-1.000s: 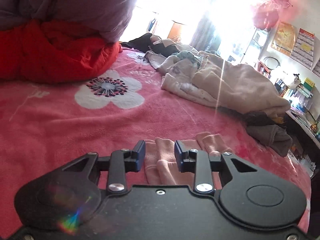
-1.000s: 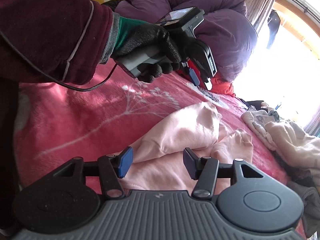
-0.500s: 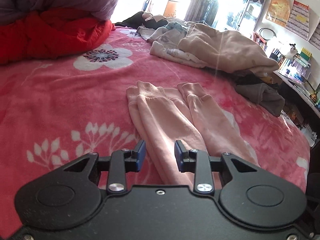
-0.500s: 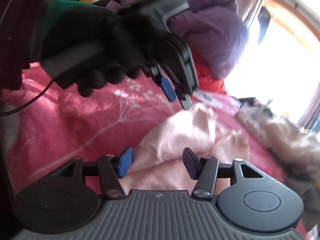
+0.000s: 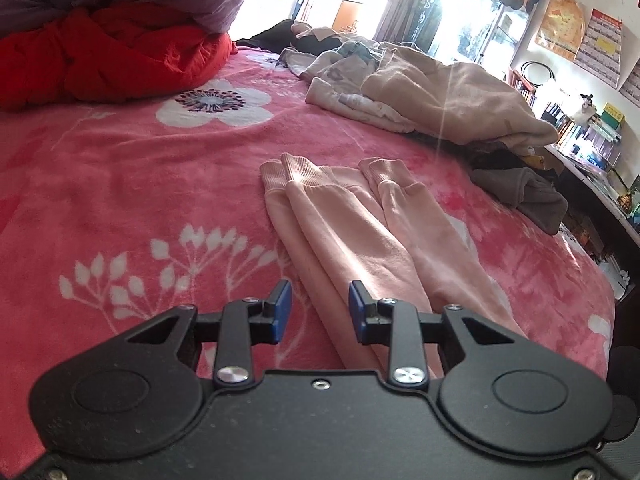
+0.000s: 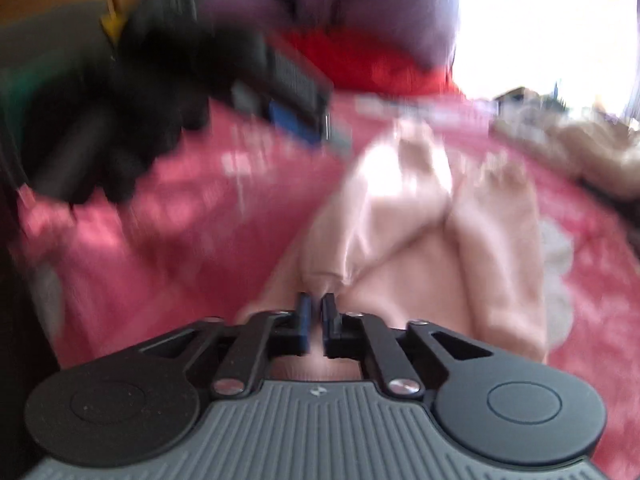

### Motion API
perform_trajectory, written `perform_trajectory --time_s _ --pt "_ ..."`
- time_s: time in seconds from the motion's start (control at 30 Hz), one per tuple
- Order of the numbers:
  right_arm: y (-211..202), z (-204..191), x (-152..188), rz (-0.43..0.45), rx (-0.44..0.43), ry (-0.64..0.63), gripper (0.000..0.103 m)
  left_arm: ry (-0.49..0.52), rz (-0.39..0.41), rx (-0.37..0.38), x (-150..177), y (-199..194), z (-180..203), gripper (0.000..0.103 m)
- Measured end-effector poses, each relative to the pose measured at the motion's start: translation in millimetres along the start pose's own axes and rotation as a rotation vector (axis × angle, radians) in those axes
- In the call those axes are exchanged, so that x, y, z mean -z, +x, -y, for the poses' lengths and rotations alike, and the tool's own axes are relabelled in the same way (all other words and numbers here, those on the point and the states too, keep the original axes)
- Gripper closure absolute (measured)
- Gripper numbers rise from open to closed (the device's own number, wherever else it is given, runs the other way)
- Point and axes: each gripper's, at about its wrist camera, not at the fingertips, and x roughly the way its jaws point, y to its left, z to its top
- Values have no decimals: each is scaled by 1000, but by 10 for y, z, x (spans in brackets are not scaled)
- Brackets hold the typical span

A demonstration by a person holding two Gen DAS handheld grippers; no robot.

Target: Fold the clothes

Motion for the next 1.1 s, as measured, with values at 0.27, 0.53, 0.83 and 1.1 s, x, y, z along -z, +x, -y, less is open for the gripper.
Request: perform_trajectory --time_s 0.27,0.53,0.83,1.1 --pt "-288 -74 13 146 85 -53 69 4 37 20 -49 -45 5 74" --pt "-229 -330 -56 289 141 -310 69 76 54 53 -113 169 147 81" --pt "-32 -162 -83 122 9 -327 66 142 0 14 -215 478 77 81" --pt "-120 -123 -364 298 -6 -254 66 123 79 42 -524 781 -39 81"
